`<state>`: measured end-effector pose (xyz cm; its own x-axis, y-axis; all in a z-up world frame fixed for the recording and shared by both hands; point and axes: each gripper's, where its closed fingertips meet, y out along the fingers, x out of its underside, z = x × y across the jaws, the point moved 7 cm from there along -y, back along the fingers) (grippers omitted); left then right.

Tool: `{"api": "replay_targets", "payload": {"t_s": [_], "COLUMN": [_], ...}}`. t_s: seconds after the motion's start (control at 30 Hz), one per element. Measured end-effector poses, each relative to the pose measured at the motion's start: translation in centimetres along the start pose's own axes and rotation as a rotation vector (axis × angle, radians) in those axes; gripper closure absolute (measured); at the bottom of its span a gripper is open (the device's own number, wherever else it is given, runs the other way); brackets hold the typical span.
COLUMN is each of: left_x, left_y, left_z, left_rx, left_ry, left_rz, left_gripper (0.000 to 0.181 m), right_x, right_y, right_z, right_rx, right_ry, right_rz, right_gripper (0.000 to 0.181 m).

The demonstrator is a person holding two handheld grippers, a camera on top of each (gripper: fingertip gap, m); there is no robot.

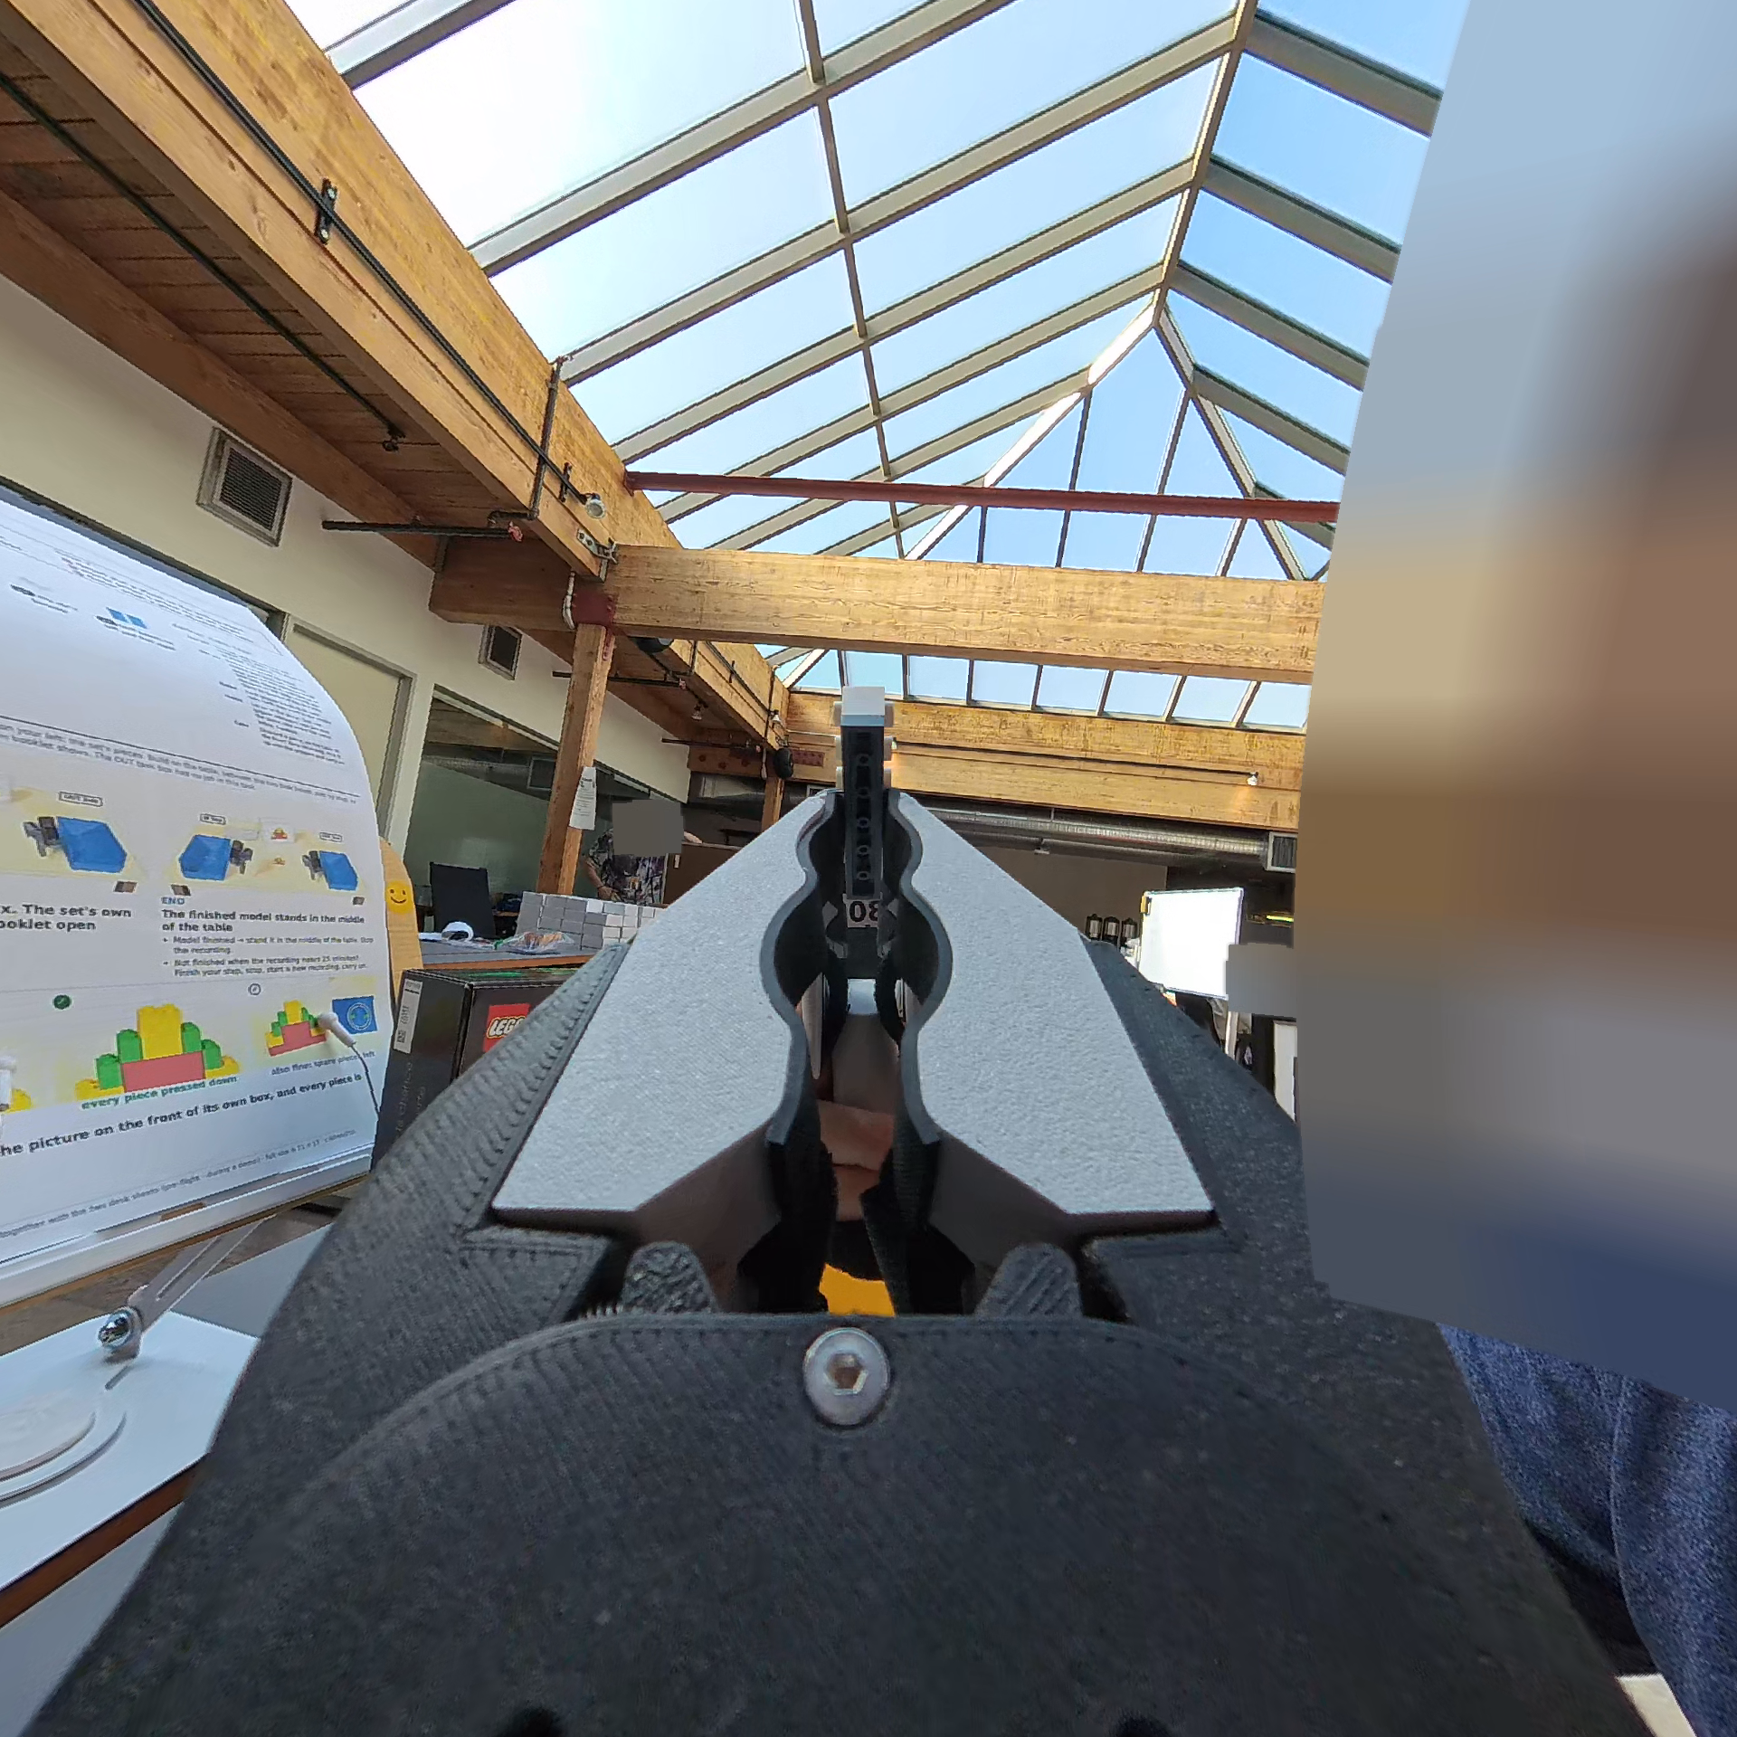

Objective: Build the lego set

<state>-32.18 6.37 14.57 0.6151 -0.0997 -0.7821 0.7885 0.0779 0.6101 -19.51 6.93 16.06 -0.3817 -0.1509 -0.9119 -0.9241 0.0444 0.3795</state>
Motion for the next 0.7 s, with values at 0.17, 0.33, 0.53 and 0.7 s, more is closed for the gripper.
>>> {"api": "replay_targets", "payload": {"t_s": [0.17,0.33,0.53,0.7], "left_x": [-0.01,-0.02,0.03,0.09], "left_y": [0.01,0.00,-0.03,0.00], "left_z": [-0.03,-0.24,-0.33,-0.25], "left_rx": [0.003,-0.019,-0.021,-0.005], "left_ry": [-0.003,0.010,-0.004,-0.015], "left_rz": [0.000,-0.015,-0.002,0.005], "left_gripper": [0.175,0.176,0.176,0.176], "right_x": [0.01,-0.09,-0.26,-0.27], "right_y": [0.01,-0.10,-0.02,-0.05], "right_z": [0.02,0.11,-0.29,-0.26], "right_rx": [0.002,0.050,0.092,0.073], "right_ry": [0.000,-0.044,-0.096,-0.082], "right_rz": [0.000,-0.018,-0.037,-0.027], "right_gripper": [0.175,0.175,0.175,0.175]}}
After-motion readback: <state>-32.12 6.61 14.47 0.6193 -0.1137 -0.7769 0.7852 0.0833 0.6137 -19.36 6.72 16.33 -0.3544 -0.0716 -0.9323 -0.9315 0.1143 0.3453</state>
